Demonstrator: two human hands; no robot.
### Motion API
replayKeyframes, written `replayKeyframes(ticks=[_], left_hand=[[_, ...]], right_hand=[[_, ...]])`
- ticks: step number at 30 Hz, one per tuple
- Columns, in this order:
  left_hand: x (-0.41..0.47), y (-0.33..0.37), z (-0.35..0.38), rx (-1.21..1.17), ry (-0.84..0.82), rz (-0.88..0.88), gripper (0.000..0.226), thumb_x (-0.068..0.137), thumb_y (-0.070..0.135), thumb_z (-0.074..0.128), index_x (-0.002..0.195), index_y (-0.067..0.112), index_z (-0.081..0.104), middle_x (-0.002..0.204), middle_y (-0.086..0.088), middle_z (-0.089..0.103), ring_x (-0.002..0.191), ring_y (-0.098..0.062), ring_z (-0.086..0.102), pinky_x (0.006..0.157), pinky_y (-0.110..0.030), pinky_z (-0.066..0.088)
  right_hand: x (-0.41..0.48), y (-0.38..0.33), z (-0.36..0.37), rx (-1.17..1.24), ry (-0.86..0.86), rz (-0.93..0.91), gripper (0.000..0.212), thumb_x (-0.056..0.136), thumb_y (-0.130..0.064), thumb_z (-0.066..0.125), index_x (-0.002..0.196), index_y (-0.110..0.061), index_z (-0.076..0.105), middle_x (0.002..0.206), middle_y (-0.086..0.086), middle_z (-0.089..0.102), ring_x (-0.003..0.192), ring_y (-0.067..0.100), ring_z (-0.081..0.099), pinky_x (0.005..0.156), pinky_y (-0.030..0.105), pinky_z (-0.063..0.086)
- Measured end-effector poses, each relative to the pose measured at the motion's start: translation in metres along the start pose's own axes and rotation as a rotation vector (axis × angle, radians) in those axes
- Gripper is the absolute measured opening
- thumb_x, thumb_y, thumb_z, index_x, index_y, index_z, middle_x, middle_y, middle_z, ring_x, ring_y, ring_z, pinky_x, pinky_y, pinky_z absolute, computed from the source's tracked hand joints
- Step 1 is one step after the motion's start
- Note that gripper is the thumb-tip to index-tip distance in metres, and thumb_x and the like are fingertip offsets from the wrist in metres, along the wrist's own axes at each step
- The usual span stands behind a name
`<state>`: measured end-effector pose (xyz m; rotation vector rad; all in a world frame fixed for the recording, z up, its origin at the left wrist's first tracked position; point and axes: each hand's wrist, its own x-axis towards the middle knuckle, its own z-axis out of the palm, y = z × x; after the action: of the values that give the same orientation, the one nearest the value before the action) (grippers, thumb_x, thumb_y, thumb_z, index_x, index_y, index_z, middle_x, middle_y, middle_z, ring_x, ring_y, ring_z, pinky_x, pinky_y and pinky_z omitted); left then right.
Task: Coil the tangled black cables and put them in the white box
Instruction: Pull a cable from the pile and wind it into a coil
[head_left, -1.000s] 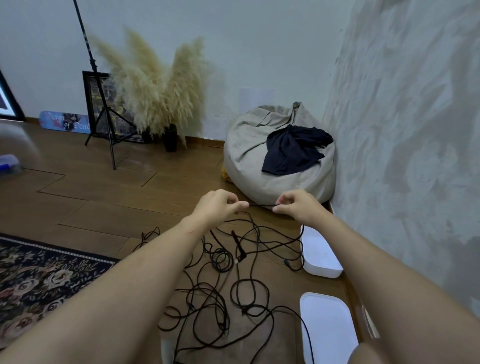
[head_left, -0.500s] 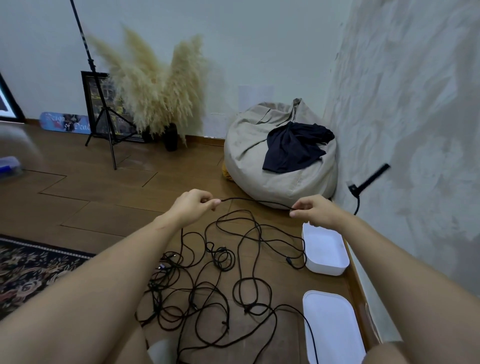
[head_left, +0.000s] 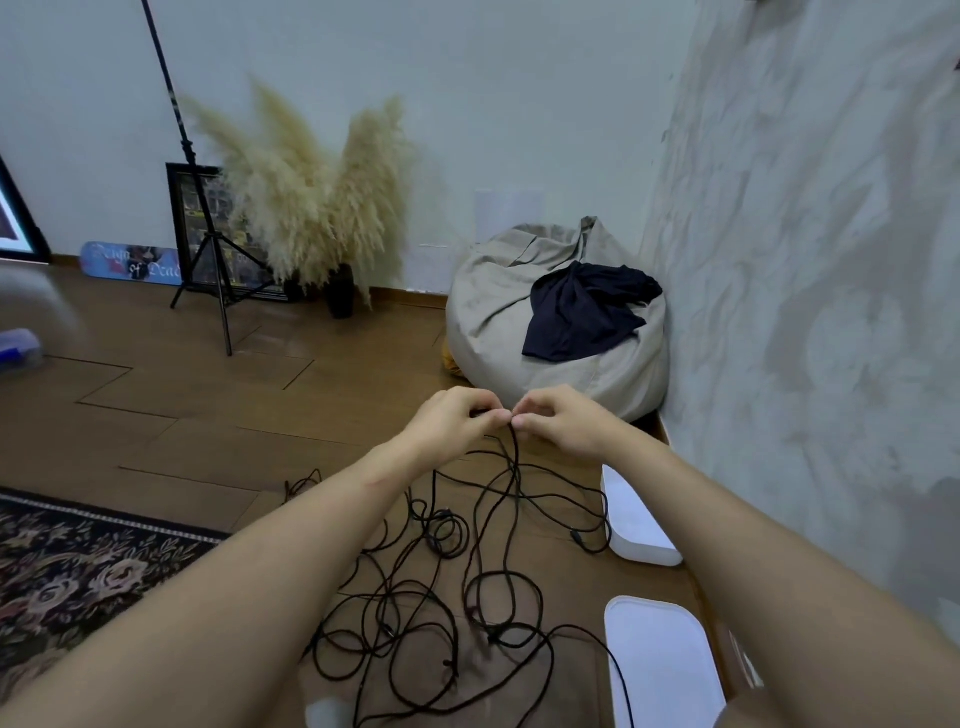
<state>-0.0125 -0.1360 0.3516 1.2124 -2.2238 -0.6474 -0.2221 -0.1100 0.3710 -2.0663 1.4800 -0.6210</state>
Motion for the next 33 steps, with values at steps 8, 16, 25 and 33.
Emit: replayKeyframes(ticks=[8, 16, 25, 33], left_hand=[[-0.004, 0.015, -0.011, -0.108, 0.056, 0.054, 0.023, 0.101, 0.043, 0.061, 0.086, 0.032, 0.075, 0.078, 0.012, 0.069, 0.074, -0.002, 0.057, 0.070, -0.029, 0.045], [-0.011, -0.002, -0.021, 0.009, 0.074, -0.021, 0.028, 0.103, 0.046, 0.056, 0.085, 0.028, 0.069, 0.068, 0.011, 0.056, 0.065, -0.007, 0.050, 0.062, -0.030, 0.040], [-0.005, 0.008, -0.015, 0.057, 0.064, 0.054, 0.022, 0.102, 0.046, 0.057, 0.089, 0.034, 0.070, 0.078, 0.010, 0.066, 0.074, -0.007, 0.058, 0.065, -0.031, 0.044], [-0.006, -0.006, -0.025, 0.089, 0.135, 0.007, 0.019, 0.103, 0.043, 0.056, 0.093, 0.037, 0.070, 0.085, 0.009, 0.069, 0.078, -0.009, 0.061, 0.068, -0.031, 0.049]], right_hand=[[-0.009, -0.009, 0.002, 0.093, -0.099, 0.005, 0.011, 0.098, -0.027, 0.067, 0.107, -0.021, 0.067, 0.093, -0.012, 0.067, 0.087, 0.000, 0.062, 0.079, 0.021, 0.047], [-0.028, -0.008, -0.021, -0.341, 0.138, 0.007, 0.032, 0.106, -0.031, 0.048, 0.075, -0.032, 0.050, 0.077, -0.004, 0.071, 0.077, 0.012, 0.063, 0.080, 0.038, 0.049], [-0.016, -0.013, -0.015, -0.191, 0.122, -0.069, 0.021, 0.103, -0.034, 0.056, 0.114, -0.026, 0.072, 0.096, -0.010, 0.070, 0.090, 0.010, 0.062, 0.079, 0.032, 0.047], [-0.027, 0.007, -0.036, -0.140, 0.126, 0.068, 0.023, 0.102, -0.039, 0.057, 0.122, -0.029, 0.066, 0.088, -0.009, 0.063, 0.088, 0.012, 0.060, 0.074, 0.030, 0.043]])
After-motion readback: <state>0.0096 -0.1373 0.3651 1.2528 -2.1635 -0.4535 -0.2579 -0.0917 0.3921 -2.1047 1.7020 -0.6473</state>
